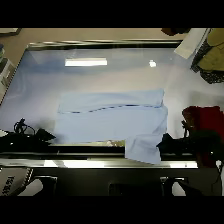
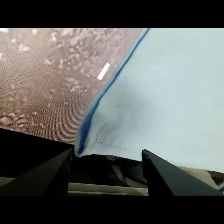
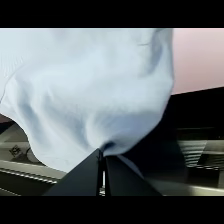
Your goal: Fold the clothes and pants, and hang the long-sleeved shirts on hangers.
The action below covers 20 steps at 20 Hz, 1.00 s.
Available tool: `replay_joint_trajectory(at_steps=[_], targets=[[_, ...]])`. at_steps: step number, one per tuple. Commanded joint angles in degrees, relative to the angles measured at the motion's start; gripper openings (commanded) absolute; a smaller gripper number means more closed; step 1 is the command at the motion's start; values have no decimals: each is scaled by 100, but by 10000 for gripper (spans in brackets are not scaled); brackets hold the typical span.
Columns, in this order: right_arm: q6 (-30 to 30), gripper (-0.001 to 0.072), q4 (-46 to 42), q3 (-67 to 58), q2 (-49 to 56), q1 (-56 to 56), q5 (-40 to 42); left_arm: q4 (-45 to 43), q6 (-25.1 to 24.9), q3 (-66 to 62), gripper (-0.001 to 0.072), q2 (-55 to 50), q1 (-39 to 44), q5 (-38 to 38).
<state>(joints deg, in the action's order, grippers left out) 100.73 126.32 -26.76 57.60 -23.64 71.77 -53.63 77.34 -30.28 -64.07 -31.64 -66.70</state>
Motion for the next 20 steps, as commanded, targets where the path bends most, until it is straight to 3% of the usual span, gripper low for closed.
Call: replay_joint_trajectory(at_steps=[1,5,7,8,13,16,20], targets=[[-4,41,9,0,-208,-4,20,111,-92,81,500,-109,-4,173],[-13,41,7,0,-435,-4,37,114,-92,83,475,-245,107,273],[-50,41,7,0,-542,-4,39,116,-94,81,217,-295,249,289],[-68,41,7,0,-597,-4,48,114,-96,81,21,-299,302,315],[-140,40,2,0,-1130,-4,509,50,-20,79,15,-101,205,-44],[-608,40,-125,0,-1969,-4,994,-721,894,79,15,660,-81,-269],[-1233,40,-79,-35,-3418,-4,1832,-938,925,79,14,1733,-26,-542]])
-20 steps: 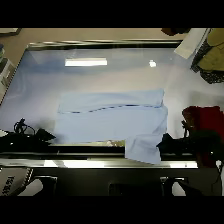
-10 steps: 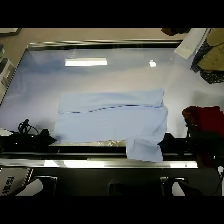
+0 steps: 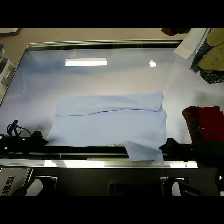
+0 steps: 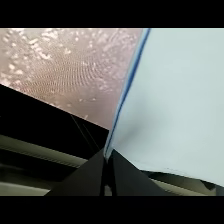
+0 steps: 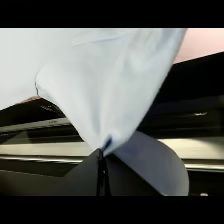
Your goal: Fold the clothes and pants, and hang the long-sleeved shirts on hangers.
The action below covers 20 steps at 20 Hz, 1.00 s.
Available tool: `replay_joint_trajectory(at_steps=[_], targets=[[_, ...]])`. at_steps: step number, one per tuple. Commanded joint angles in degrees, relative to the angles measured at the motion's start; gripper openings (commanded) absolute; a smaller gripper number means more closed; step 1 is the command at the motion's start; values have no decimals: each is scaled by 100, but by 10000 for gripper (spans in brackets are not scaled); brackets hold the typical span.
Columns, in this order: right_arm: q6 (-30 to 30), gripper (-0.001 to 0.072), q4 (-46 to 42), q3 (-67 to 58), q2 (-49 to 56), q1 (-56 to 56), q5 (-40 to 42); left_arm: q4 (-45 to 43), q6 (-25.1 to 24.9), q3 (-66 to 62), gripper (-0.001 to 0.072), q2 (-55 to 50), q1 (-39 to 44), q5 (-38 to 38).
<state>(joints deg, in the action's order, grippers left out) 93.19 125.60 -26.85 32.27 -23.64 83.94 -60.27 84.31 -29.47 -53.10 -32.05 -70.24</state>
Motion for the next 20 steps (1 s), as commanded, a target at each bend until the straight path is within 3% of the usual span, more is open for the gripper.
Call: replay_joint_trajectory(at_steps=[1,3,5,8,12,16,20], targets=[[-516,40,39,-46,-1088,-4,662,-225,225,-4,14,737,133,-144],[-472,40,319,-72,-1121,-4,433,-212,234,-76,14,717,402,33],[-146,40,909,-109,-693,-4,-302,-210,393,-260,14,584,608,385],[800,40,2092,-125,562,-2,-1309,-212,485,-787,14,131,881,914],[1593,40,2441,-850,2312,-2,-1860,-212,479,-1729,14,-984,1215,1386],[1749,41,2391,-2094,3694,487,-2339,-229,393,-2717,14,-2164,1541,1628],[1309,41,2039,-3222,4767,988,-2968,-236,315,-3641,14,-3154,1757,1635]])
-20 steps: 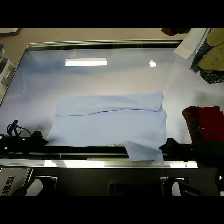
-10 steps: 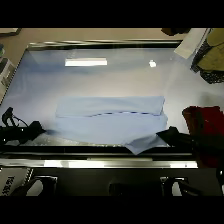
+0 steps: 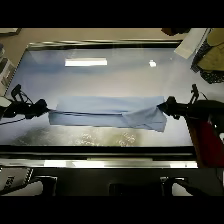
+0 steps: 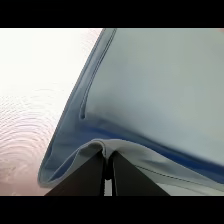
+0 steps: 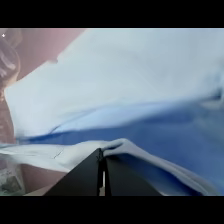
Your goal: Fold the clothes and pants, and hang the long-sleeved shirts on hangers.
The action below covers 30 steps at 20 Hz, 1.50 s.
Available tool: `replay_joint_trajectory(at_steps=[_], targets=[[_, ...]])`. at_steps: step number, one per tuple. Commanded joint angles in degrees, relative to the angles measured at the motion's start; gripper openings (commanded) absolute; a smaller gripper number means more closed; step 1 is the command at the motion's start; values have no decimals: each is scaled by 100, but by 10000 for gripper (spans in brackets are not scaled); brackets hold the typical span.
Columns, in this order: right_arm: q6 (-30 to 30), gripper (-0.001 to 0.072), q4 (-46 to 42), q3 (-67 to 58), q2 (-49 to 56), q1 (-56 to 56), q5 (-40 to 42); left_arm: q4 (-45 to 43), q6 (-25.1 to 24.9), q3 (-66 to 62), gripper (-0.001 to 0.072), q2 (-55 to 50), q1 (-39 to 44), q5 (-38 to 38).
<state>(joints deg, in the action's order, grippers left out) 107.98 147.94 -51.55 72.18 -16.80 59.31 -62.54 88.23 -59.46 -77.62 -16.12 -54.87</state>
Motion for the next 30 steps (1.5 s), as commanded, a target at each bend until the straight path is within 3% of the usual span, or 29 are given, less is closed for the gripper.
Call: replay_joint_trajectory(at_steps=[1,10,12,13,15,16,18,22,30], targets=[[-234,41,-251,-966,992,363,-531,-9,-81,-879,14,-927,208,96],[-691,41,-645,-1539,1871,433,-863,-109,-181,-2612,15,-2575,588,33],[-697,56,-640,-1539,1943,431,-811,-94,-162,-2684,49,-2708,597,28],[-756,155,-638,-1541,1934,411,-713,-96,-125,-2682,153,-2708,597,26],[-894,319,-680,-1722,1917,195,-28,-116,-118,-2726,494,-2649,555,-98],[-907,398,-769,-1864,1904,7,365,-116,-111,-2776,543,-2603,511,-245],[-992,555,-1123,-2081,1862,-446,984,-122,98,-2855,543,-2452,411,-568],[-776,664,-1770,-2122,1989,-1029,1585,-501,94,-2861,543,-1963,348,-970],[129,676,-1281,-2122,2632,-1025,1467,-612,227,-2861,543,-1668,348,-1270]])
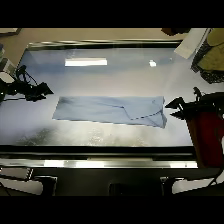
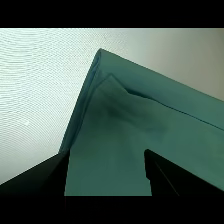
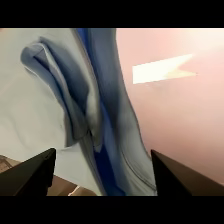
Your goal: Fold the clothes and pants, and hang the long-sleeved shirts on hangers.
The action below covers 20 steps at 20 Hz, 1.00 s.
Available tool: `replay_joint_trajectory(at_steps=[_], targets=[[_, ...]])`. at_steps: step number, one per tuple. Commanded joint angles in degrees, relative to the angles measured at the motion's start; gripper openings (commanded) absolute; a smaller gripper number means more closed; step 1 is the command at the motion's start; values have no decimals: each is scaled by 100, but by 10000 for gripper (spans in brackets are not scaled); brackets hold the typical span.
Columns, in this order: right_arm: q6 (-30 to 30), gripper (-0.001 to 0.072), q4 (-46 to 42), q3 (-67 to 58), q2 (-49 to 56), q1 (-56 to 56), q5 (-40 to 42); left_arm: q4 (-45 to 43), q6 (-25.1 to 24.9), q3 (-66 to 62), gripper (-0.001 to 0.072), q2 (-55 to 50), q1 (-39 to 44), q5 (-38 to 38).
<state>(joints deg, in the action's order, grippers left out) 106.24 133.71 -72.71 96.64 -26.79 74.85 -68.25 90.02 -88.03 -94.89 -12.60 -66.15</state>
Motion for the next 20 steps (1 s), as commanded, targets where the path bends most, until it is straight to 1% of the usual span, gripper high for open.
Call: replay_joint_trajectory(at_steps=[1,3,10,13,14,15,17,18,19,20], targets=[[369,676,214,-7,245,-26,-120,-42,48,-4,543,59,-4,-144],[483,676,433,-7,380,-11,-129,-42,48,-4,543,59,-4,-142],[612,673,452,-7,568,527,-295,-44,48,-4,543,52,-4,-140],[621,634,426,-7,568,841,-428,-44,48,-4,543,52,-4,-140],[595,543,380,-7,568,918,-516,-42,48,-4,543,52,-4,-140],[560,426,343,-7,566,968,-605,-39,48,-4,543,52,-4,-142],[540,90,337,-7,538,984,-686,-35,50,-4,536,55,9,-175],[505,42,284,-9,466,984,-706,-22,50,-4,524,52,37,-203],[313,42,173,-9,354,984,-728,9,55,-4,432,50,81,-216],[28,41,-15,-22,205,984,-704,96,59,-4,189,33,153,-245]])
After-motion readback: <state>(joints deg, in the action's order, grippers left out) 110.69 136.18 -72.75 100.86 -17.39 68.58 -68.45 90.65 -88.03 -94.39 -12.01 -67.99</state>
